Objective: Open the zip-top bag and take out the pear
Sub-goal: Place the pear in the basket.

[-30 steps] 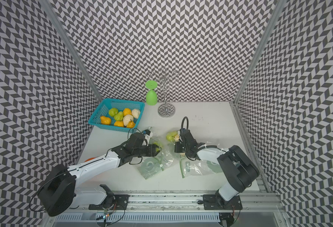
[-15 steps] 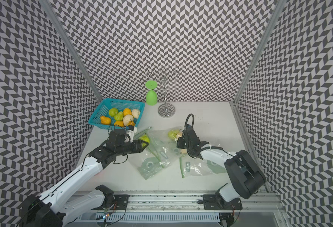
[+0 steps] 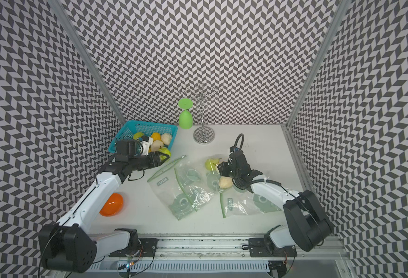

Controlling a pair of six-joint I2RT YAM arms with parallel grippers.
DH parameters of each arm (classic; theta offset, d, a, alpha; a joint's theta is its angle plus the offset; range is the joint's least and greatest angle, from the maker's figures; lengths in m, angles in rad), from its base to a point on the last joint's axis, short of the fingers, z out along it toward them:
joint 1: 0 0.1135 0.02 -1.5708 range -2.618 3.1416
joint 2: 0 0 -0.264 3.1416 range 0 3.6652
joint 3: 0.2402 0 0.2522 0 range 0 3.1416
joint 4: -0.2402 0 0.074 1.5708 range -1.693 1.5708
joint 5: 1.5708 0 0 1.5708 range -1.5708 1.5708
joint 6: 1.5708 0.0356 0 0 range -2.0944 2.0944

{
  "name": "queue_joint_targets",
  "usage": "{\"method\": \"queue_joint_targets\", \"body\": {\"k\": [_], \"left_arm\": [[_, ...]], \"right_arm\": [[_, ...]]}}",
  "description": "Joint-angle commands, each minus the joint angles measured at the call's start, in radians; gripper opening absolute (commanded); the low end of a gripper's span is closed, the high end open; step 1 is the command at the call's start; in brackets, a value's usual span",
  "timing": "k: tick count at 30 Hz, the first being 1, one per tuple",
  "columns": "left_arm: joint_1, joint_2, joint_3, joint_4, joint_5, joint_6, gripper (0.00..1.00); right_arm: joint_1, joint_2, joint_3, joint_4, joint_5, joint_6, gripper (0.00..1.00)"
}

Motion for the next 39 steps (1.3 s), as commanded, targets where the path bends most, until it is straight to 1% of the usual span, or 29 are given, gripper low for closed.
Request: {"method": "queue_joint_targets", "body": {"k": [1,2,5,8,10,11,13,14,16,18,19,22,25,27,28,30,32,34,36,37,38,39], "left_arm": [[0.082,0.123,0.108,0.074,-0.066,0.032,0.45],[0.109,0.174,0.141,0.087,-0.072,0.027,0.45],[0.148,0.309,0.227,0.119,-0.126,0.024,0.46],[0.169,0.456,0.334,0.088,-0.185,0.037,0.51],[0.186,0.523,0.401,0.061,-0.233,0.04,0.53],[0.196,0.541,0.422,0.067,-0.26,0.038,0.54],[0.22,0.556,0.428,0.109,-0.273,0.026,0.56],[0.232,0.568,0.44,0.112,-0.266,0.02,0.61],[0.243,0.601,0.494,0.067,-0.281,0.026,0.67],[0.243,0.617,0.531,0.029,-0.293,0.042,0.69],[0.244,0.61,0.537,0.017,-0.302,0.044,0.71],[0.239,0.544,0.504,0.035,-0.283,0.046,0.75],[0.232,0.473,0.468,0.026,-0.24,0.051,0.77],[0.221,0.426,0.426,0.037,-0.237,0.057,0.79],[0.222,0.405,0.405,0.03,-0.234,0.055,0.79],[0.213,0.361,0.369,0.008,-0.19,0.051,0.79],[0.18,0.281,0.298,0.022,-0.164,0.043,0.78],[0.12,0.177,0.191,0.053,-0.112,0.018,0.75],[0.07,0.091,0.087,0.059,-0.069,-0.014,0.68],[0.044,0.041,0.02,0.069,-0.051,-0.021,0.66],[0.025,-0.002,-0.035,0.077,-0.045,-0.057,0.65],[0.009,-0.05,-0.104,0.086,-0.04,-0.082,0.59]], "right_arm": [[-0.001,-0.059,-0.012,0.028,-0.055,-0.039,0.4],[-0.002,-0.076,-0.017,0.023,-0.059,-0.045,0.44],[-0.002,-0.125,-0.044,0.008,-0.059,-0.064,0.52],[-0.003,-0.157,-0.058,-0.027,-0.057,-0.084,0.54],[-0.004,-0.175,-0.067,-0.039,-0.061,-0.095,0.54],[-0.004,-0.191,-0.073,-0.042,-0.064,-0.096,0.54],[-0.005,-0.21,-0.089,-0.04,-0.07,-0.097,0.54],[-0.004,-0.218,-0.095,-0.037,-0.074,-0.097,0.54],[-0.004,-0.228,-0.104,-0.04,-0.076,-0.1,0.55],[-0.004,-0.233,-0.108,-0.051,-0.064,-0.106,0.55],[-0.005,-0.234,-0.108,-0.059,-0.052,-0.107,0.56],[-0.008,-0.239,-0.108,-0.06,-0.042,-0.118,0.6],[-0.017,-0.232,-0.097,-0.051,-0.052,-0.126,0.62],[-0.021,-0.225,-0.08,-0.052,-0.064,-0.135,0.63],[-0.021,-0.219,-0.069,-0.055,-0.07,-0.142,0.63],[-0.024,-0.207,-0.054,-0.065,-0.073,-0.153,0.64],[-0.033,-0.197,-0.049,-0.065,-0.074,-0.157,0.64],[-0.05,-0.192,-0.046,-0.06,-0.09,-0.159,0.64],[-0.069,-0.186,-0.04,-0.06,-0.099,-0.158,0.64],[-0.079,-0.185,-0.036,-0.06,-0.107,-0.158,0.64],[-0.089,-0.185,-0.033,-0.06,-0.115,-0.158,0.64],[-0.098,-0.185,-0.029,-0.058,-0.124,-0.158,0.63]]}}
